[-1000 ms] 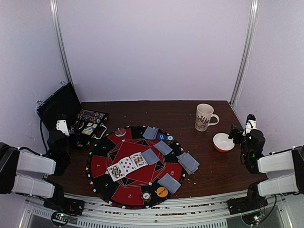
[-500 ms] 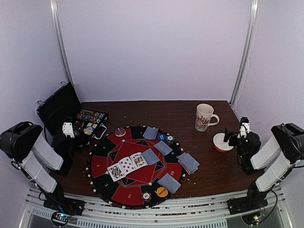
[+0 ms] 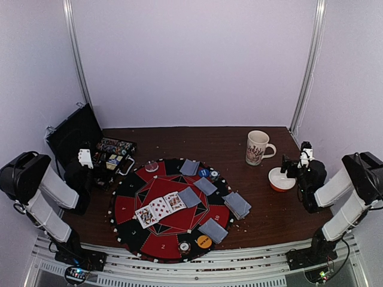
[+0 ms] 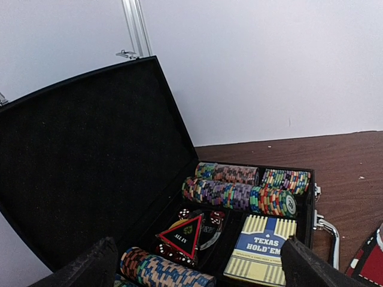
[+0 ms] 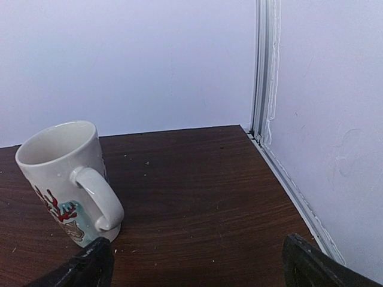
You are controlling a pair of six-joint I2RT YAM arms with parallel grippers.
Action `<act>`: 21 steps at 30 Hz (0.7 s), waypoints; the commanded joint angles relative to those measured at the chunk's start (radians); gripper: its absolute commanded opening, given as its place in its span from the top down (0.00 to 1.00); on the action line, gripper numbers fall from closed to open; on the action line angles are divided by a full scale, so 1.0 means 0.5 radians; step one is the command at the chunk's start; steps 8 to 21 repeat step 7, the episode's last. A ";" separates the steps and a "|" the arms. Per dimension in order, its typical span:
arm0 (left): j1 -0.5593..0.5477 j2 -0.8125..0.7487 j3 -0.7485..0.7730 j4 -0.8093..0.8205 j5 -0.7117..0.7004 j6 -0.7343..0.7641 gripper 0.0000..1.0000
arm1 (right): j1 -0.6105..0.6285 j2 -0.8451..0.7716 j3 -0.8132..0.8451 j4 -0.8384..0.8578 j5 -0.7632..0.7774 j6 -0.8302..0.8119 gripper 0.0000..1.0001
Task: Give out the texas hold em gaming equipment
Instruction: Reset both arms
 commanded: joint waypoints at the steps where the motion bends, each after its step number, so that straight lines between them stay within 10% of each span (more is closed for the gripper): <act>1: 0.015 -0.027 0.020 0.031 0.033 -0.020 0.02 | -0.015 0.005 0.010 -0.009 0.037 0.011 0.00; 21: 0.017 -0.028 0.018 0.040 0.033 -0.020 0.02 | -0.015 0.005 0.013 -0.010 0.037 0.014 0.00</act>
